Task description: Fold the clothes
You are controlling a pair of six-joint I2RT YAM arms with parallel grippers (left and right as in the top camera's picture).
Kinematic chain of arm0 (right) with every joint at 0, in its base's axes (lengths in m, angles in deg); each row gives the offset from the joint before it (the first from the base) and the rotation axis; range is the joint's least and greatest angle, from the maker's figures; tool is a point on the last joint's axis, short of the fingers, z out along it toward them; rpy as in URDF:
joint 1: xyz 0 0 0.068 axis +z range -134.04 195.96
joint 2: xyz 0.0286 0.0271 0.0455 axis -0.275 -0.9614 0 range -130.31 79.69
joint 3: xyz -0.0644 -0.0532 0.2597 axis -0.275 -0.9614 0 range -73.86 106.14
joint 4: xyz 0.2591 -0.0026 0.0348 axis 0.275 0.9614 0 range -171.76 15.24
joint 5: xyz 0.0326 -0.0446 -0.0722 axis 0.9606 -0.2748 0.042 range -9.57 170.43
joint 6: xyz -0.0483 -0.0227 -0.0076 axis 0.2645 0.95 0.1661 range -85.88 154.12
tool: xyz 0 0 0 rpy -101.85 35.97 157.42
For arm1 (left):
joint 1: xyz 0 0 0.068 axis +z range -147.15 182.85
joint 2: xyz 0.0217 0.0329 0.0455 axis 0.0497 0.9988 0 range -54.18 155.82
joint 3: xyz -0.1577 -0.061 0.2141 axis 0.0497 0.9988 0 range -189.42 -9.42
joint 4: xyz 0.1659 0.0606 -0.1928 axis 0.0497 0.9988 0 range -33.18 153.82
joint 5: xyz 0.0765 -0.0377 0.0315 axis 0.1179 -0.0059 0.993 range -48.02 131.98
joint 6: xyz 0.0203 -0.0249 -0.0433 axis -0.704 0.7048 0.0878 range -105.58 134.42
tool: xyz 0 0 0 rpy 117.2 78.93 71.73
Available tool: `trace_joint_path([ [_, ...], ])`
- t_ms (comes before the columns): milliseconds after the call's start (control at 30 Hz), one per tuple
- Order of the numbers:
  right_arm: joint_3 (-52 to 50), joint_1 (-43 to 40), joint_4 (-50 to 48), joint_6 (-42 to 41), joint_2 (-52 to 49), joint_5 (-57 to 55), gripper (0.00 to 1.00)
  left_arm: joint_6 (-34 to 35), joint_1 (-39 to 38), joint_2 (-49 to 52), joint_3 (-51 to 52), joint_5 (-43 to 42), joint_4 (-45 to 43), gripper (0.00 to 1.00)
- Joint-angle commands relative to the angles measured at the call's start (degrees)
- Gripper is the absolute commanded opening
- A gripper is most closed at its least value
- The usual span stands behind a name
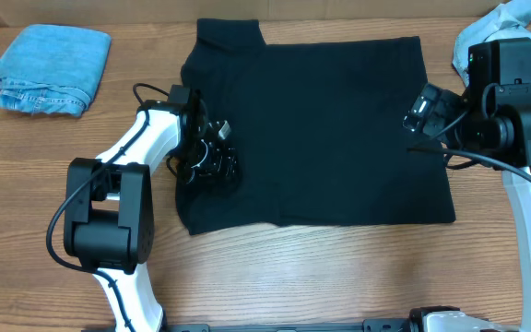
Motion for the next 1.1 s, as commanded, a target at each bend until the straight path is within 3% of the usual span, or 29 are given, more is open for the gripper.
trace_joint_path([
  [0, 0.4, -0.3, -0.3, 0.3, 0.3, -1.2, 1.0, -1.5, 0.1, 1.8, 0.3, -1.7, -0.2, 0.61],
  [233, 0.4, -0.3, -0.4, 0.4, 0.3, -1.2, 1.0, -1.5, 0.1, 1.8, 0.3, -1.5, -0.2, 0.48],
  [400, 0.4, -0.3, -0.6, 0.4, 0.3, -1.2, 1.0, -1.5, 0.2, 1.8, 0.3, -1.5, -0.2, 0.22],
  [600, 0.4, -0.3, -0.2, 0.3, 0.3, -1.2, 1.0, -0.6, 0.3, 1.7, 0.2, 0.5, 0.5, 0.04],
  [833, 0.4, -2.1, 1.5, 0.3, 0.3, -1.1, 1.0, -0.6, 0.9, -2.5, -2.6, 2.0, 5.0, 0.04],
  [1067, 0.4, -10.3, 2.0, 0.6, -0.7, 2.1, 1.0, -0.6, 2.0, -11.1, -6.6, 5.9, 8.9, 0.04],
])
